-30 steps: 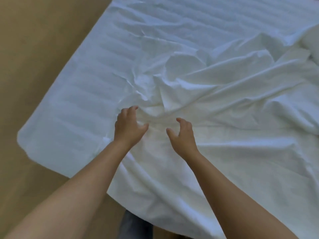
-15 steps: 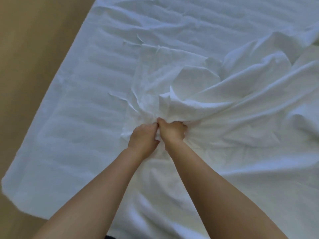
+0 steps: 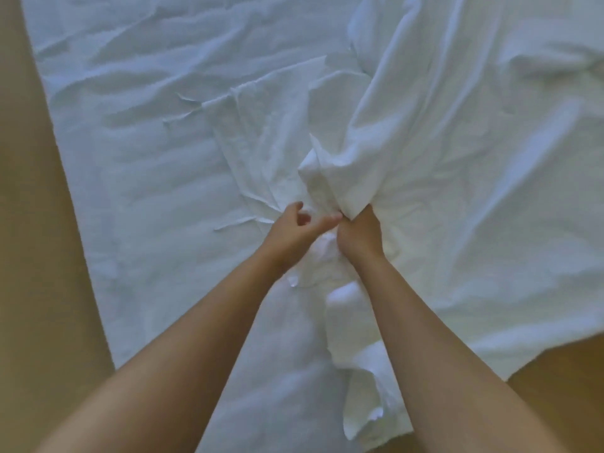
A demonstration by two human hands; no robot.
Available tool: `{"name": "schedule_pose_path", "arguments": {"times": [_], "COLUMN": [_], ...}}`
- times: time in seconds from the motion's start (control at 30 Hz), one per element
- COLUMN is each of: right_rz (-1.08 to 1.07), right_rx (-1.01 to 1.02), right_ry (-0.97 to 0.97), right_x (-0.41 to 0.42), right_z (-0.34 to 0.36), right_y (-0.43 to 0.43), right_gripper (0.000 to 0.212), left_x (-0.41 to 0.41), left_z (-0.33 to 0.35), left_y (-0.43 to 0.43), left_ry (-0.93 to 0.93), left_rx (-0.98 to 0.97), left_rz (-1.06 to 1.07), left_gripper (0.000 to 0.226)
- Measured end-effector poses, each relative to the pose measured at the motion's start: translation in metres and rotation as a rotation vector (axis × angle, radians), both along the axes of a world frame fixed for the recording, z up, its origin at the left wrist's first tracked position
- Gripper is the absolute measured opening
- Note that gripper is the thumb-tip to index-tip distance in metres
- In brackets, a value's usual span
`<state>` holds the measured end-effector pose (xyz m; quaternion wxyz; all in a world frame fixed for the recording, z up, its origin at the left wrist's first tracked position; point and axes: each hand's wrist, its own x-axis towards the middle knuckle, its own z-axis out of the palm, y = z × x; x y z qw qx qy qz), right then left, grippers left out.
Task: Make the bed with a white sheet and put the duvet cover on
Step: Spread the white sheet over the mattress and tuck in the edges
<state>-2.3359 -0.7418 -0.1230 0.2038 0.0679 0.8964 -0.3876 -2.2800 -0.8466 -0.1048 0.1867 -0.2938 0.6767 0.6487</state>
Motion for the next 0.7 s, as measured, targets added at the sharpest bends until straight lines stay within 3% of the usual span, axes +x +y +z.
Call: {"name": "schedule_pose_path", "arguments": {"times": [0.03, 0.13, 0.23, 0.33, 0.4, 0.47, 0.53, 0.6, 0.7], "right_rz": [-0.013, 0.048, -0.002, -0.155, -0.186, -0.184, -0.246, -0.26, -0.169], "right_rx": [-0.021, 0.059, -0.015, -0.145, -0.114, -0.036, 0.042, 0.178, 0.378], "right_ry": [0.005, 0.021, 0.032, 0.054, 0.006, -0.067, -0.021, 0.055, 0.099], "right_x": [0.001, 0.002, 0.006, 0.012, 0.016, 0.019, 0.017, 0.011, -0.005], "right_z": [-0.003, -0.01, -0.009, 0.0, 0.0, 0.0, 0.001, -0.002, -0.003], "right_y": [-0.002, -0.012, -0.004, -0.001, -0.007, -0.022, -0.045, -0.071, -0.106], "right_gripper": [0.04, 0.05, 0.042, 0.027, 0.043, 0.081, 0.101, 0.102, 0.086], "left_x": [-0.013, -0.058, -0.091, -0.114, -0.125, -0.135, -0.144, -0.149, -0.157], "left_z": [0.007, 0.019, 0.021, 0.023, 0.028, 0.03, 0.032, 0.033, 0.029], "left_y": [-0.007, -0.024, -0.016, -0.005, -0.002, -0.01, -0.031, -0.058, -0.104], "left_ry": [0.011, -0.006, -0.141, -0.135, -0.105, -0.004, 0.171, 0.353, 0.51], "left_rx": [0.038, 0.114, 0.103, 0.061, -0.006, -0.146, -0.364, -0.578, -0.668], "left_rz": [0.026, 0.111, 0.195, 0.206, 0.158, 0.057, -0.117, -0.281, -0.398], "left_gripper": [0.094, 0.072, 0.07, 0.033, 0.016, 0.007, 0.01, 0.018, 0.021]}}
